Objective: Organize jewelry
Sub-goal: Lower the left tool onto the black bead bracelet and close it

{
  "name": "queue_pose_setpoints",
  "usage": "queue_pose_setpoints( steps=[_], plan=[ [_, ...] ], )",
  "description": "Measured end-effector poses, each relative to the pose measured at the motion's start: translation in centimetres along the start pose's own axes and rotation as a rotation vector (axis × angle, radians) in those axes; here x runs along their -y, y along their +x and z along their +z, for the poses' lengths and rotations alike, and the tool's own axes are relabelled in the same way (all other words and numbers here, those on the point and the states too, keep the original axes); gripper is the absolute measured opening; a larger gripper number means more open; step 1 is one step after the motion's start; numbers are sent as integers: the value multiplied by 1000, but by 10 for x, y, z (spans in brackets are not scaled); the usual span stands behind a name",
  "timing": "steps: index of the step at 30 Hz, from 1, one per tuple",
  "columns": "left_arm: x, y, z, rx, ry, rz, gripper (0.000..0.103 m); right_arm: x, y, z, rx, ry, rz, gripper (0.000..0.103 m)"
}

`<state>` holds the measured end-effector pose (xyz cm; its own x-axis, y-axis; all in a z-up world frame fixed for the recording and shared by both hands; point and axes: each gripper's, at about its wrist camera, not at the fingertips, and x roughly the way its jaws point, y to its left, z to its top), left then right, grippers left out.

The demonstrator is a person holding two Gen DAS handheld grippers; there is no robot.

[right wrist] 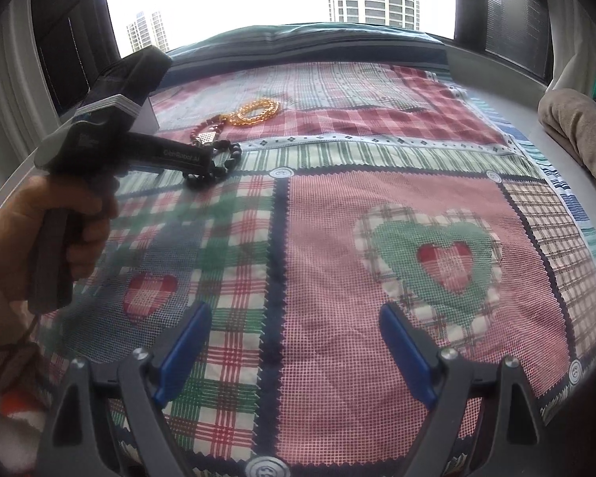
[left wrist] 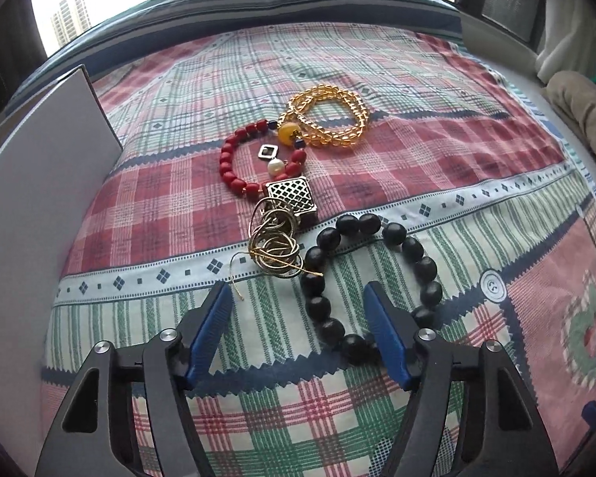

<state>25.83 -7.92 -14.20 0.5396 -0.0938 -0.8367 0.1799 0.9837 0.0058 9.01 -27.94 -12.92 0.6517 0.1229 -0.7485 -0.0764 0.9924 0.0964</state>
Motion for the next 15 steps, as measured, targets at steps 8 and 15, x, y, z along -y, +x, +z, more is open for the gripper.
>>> queue_pose_setpoints(
  steps=[8, 15],
  plan=[
    [-3, -18, -12, -23, 41, -58, 10, 5, 2, -1, -12, 32, -5, 88],
    [-36, -53, -51, -42, 13, -77, 10, -1, -2, -3, -4, 15, 1, 88]
  ],
)
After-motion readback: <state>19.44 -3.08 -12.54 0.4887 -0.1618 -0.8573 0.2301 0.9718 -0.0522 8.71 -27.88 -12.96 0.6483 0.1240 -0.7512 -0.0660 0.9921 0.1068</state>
